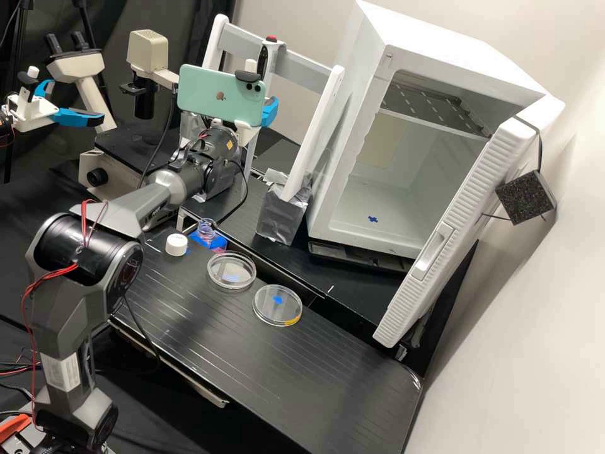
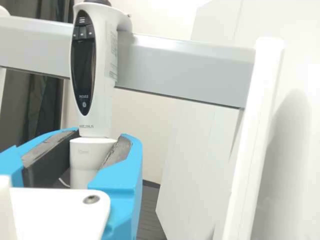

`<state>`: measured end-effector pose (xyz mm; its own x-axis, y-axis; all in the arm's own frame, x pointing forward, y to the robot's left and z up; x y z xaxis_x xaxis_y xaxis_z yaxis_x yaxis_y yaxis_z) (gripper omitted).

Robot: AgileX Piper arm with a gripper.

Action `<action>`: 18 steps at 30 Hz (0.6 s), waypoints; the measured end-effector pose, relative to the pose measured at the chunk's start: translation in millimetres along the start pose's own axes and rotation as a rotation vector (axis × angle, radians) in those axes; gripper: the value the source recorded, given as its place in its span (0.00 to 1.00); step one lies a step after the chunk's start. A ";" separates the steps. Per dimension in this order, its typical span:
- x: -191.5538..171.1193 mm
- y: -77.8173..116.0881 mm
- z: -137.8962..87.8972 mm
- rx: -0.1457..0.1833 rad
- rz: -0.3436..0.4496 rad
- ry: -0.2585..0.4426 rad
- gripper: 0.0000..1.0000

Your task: Use the pipette

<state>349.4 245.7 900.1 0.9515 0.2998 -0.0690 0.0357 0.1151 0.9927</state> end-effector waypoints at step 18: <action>1.0 11.8 -11.4 0.030 -0.001 0.005 0.00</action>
<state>347.4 258.1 910.6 0.9501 0.3039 -0.0706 0.0460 0.0874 0.9951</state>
